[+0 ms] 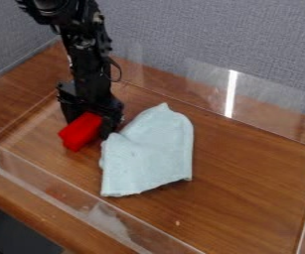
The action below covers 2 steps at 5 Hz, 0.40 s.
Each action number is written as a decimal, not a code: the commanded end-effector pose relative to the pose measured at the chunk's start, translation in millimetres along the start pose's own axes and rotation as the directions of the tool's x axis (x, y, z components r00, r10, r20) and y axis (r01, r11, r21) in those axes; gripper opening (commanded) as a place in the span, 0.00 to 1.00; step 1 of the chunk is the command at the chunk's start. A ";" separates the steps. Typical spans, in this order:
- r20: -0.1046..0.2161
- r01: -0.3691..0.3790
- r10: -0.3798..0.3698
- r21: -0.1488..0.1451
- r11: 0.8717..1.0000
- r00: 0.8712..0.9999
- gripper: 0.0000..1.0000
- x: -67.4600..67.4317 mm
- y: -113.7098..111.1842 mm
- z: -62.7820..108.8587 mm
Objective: Move the red object to the left of cloth
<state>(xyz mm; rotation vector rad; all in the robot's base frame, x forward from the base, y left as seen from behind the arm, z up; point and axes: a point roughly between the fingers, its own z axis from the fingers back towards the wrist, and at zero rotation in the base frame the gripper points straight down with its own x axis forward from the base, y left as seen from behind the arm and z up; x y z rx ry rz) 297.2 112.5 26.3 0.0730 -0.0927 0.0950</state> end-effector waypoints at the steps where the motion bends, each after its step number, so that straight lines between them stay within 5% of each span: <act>1: 0.043 -0.023 0.023 0.006 1.000 0.999 1.00 9.1 8.9 10.9; 2: 0.039 -0.029 0.029 0.001 1.000 0.999 1.00 8.8 9.5 10.0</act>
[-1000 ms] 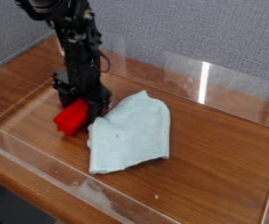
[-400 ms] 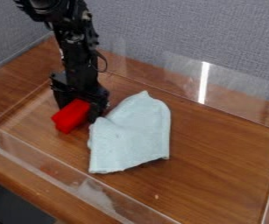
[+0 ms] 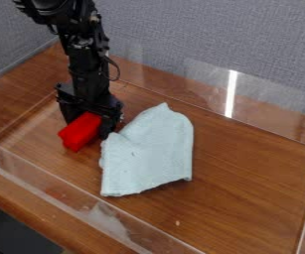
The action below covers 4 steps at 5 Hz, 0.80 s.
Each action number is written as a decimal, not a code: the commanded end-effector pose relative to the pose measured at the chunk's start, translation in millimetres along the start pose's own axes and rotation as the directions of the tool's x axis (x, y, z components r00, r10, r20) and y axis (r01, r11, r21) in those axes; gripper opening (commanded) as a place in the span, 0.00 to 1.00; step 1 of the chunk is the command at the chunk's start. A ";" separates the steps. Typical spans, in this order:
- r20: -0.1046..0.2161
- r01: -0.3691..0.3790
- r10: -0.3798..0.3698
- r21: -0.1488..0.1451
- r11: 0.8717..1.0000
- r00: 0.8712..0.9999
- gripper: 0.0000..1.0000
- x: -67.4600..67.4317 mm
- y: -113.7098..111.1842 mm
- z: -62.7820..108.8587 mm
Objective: Move the red object to the left of cloth
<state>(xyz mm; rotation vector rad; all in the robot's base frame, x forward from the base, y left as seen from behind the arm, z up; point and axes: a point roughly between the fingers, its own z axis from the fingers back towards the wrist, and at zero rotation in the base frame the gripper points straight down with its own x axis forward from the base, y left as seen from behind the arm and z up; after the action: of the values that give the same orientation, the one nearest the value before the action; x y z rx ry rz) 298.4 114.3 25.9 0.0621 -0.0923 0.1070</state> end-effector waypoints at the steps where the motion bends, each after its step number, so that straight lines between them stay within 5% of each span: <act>1: 0.042 -0.041 0.040 0.004 0.999 0.998 1.00 10.0 13.0 15.6; 4: 0.076 -0.094 0.096 -0.028 0.995 0.992 1.00 17.6 26.7 42.7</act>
<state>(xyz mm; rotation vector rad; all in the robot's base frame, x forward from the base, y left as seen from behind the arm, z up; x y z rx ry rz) 300.8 131.5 42.6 0.0081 -0.0867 0.1873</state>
